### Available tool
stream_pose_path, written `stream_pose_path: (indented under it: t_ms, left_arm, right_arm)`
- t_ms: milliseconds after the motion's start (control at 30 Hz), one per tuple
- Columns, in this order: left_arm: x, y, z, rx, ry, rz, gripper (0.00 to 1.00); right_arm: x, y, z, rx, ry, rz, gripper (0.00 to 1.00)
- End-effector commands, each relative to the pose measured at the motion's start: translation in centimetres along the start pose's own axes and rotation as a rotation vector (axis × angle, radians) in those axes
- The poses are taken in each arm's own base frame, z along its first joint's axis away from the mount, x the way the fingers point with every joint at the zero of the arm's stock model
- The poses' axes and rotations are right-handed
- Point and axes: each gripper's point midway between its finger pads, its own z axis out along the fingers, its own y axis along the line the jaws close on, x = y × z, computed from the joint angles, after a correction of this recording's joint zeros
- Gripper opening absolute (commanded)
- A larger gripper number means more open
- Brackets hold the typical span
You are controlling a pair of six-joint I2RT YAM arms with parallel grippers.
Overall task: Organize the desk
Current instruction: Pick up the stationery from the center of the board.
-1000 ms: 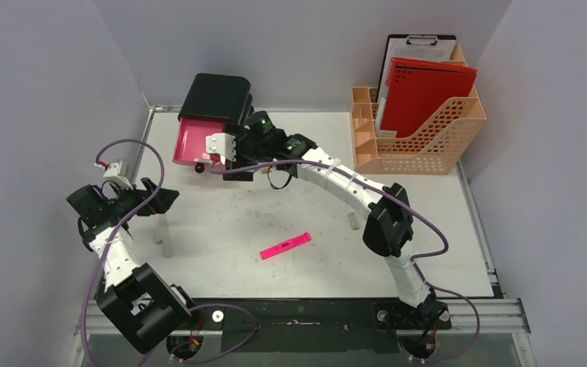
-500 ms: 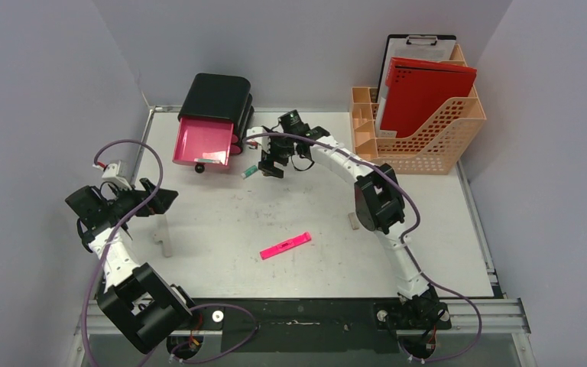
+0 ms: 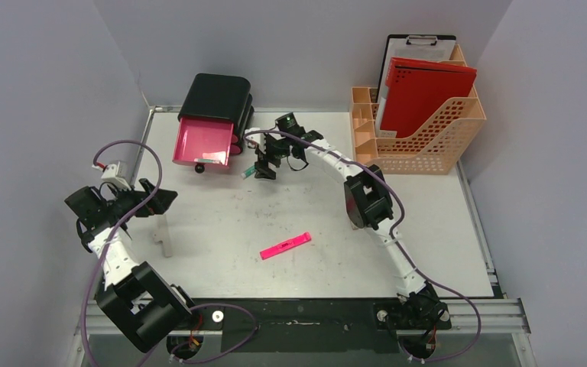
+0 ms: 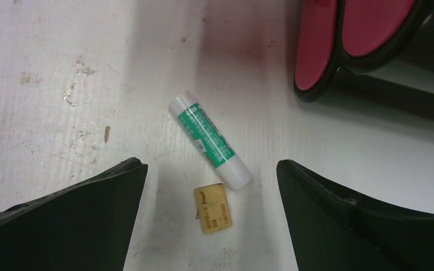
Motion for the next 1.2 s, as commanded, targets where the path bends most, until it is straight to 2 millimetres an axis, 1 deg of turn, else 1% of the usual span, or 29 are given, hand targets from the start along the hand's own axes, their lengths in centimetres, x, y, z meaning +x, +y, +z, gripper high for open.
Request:
stream_pose_path:
  t_ms: [0, 167, 300, 467, 500, 533, 667, 767, 900, 1000, 1167]
  left_arm:
    - [-0.7, 0.2, 0.0, 0.013, -0.024, 0.047, 0.96]
    - [-0.6, 0.3, 0.0, 0.011, -0.021, 0.045, 0.96]
    - [-0.5, 0.4, 0.1, 0.013, -0.016, 0.039, 0.96]
    - [-0.5, 0.4, 0.1, 0.014, -0.015, 0.035, 0.96]
    - [-0.5, 0.4, 0.1, 0.015, -0.014, 0.033, 0.96]
    - [-0.5, 0.4, 0.1, 0.015, -0.014, 0.033, 0.96]
    - [-0.6, 0.3, 0.0, 0.015, -0.017, 0.038, 0.96]
    - [-0.7, 0.1, 0.0, 0.016, -0.019, 0.043, 0.96]
    - [-0.7, 0.0, -0.1, 0.019, -0.023, 0.046, 0.96]
    - [-0.9, -0.2, -0.2, 0.023, -0.027, 0.050, 0.96]
    - [-1.1, -0.4, -0.5, 0.031, -0.037, 0.053, 0.96]
  right_arm:
    - [-2.7, -1.5, 0.3, -0.001, -0.121, -0.049, 0.89]
    - [-1.7, -1.5, 1.0, -0.024, -0.139, -0.030, 0.90]
    - [-0.5, -1.0, 1.7, -0.048, -0.138, -0.013, 0.90]
    - [0.7, 0.7, 2.2, -0.103, -0.119, -0.001, 0.83]
    - [0.9, 1.0, 2.3, -0.112, -0.118, 0.004, 0.80]
    - [1.1, 1.5, 2.3, -0.125, -0.118, 0.012, 0.75]
    - [1.0, 2.4, 2.4, -0.161, -0.126, 0.038, 0.61]
    - [0.9, 2.9, 2.3, -0.172, -0.124, 0.050, 0.54]
    - [0.5, 3.6, 1.9, -0.183, -0.119, 0.058, 0.42]
    - [-0.4, 4.1, 1.8, -0.182, -0.115, 0.066, 0.35]
    - [-3.0, 4.5, 1.1, -0.172, -0.121, 0.077, 0.14]
